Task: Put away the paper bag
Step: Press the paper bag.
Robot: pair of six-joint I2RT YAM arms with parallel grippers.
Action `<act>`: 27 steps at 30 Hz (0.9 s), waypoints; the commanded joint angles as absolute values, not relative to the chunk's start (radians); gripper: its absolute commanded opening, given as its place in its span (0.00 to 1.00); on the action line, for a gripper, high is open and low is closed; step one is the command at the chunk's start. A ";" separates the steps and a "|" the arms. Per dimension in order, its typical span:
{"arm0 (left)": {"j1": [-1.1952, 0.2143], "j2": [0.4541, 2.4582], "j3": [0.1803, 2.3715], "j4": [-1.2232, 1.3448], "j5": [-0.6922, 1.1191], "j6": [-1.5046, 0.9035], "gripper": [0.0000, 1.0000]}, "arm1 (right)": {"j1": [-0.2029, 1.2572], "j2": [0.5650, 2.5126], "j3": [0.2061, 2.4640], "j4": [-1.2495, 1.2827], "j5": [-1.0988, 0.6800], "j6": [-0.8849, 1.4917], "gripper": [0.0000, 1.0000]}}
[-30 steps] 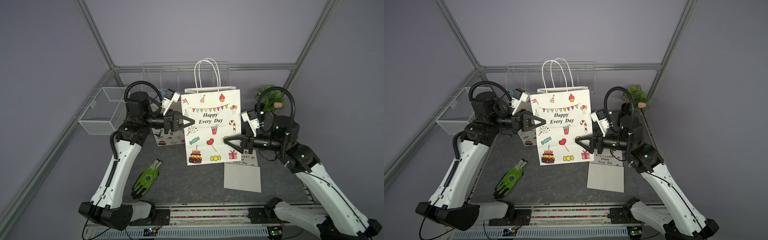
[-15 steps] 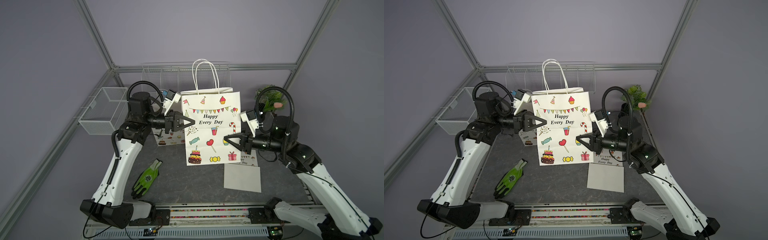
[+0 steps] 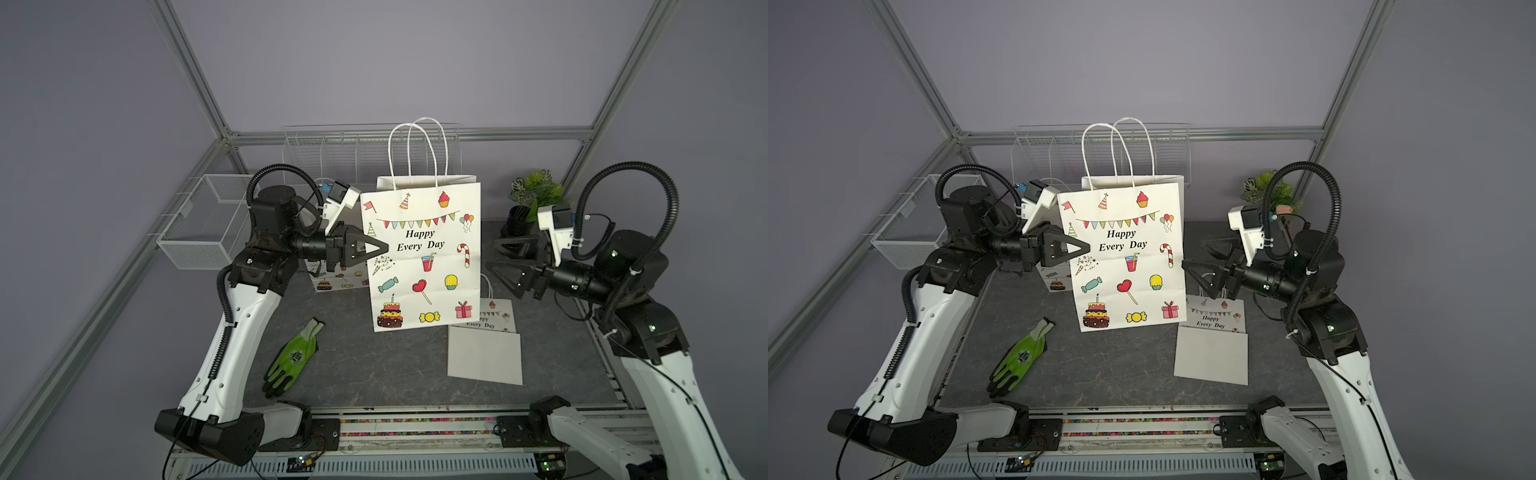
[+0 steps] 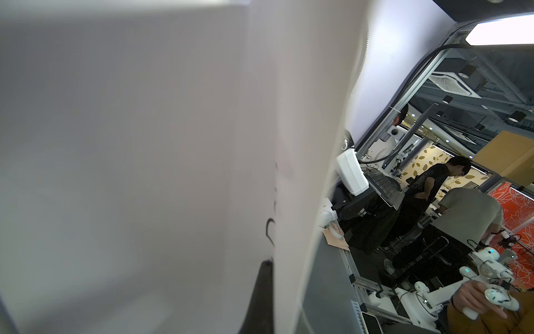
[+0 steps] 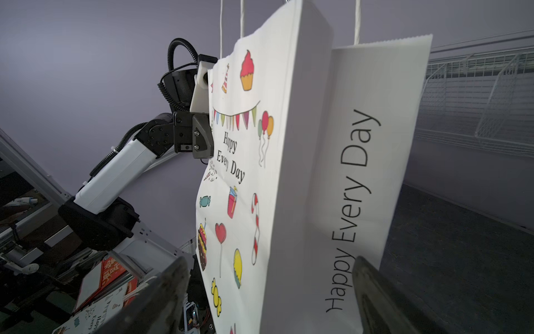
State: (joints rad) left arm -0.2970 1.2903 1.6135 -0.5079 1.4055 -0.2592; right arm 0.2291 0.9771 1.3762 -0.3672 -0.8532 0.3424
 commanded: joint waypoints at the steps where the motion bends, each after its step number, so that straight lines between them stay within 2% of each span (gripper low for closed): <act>1: -0.302 1.257 1.608 -0.490 1.443 -0.262 0.00 | 0.120 1.035 1.286 -0.012 -1.099 0.606 0.89; 3: -0.302 1.253 1.603 -0.488 1.449 -0.263 0.00 | 0.065 1.057 1.255 0.192 -1.144 0.761 0.89; 5: -0.301 1.252 1.602 -0.485 1.450 -0.264 0.00 | 0.051 1.092 1.266 0.280 -1.181 0.821 0.89; 13: -0.302 1.258 1.596 -0.482 1.452 -0.267 0.00 | 0.084 1.178 1.264 0.634 -1.285 1.070 0.89; 15: -0.301 1.269 1.604 -0.483 1.448 -0.267 0.00 | 0.124 1.167 1.292 0.506 -1.306 0.971 0.89; 19: -0.301 1.296 1.630 -0.486 1.447 -0.265 0.00 | 0.192 1.149 1.380 0.058 -1.298 0.622 0.89; 27: -0.301 1.274 1.623 -0.482 1.452 -0.264 0.00 | 0.136 1.155 1.379 -0.058 -1.231 0.531 0.89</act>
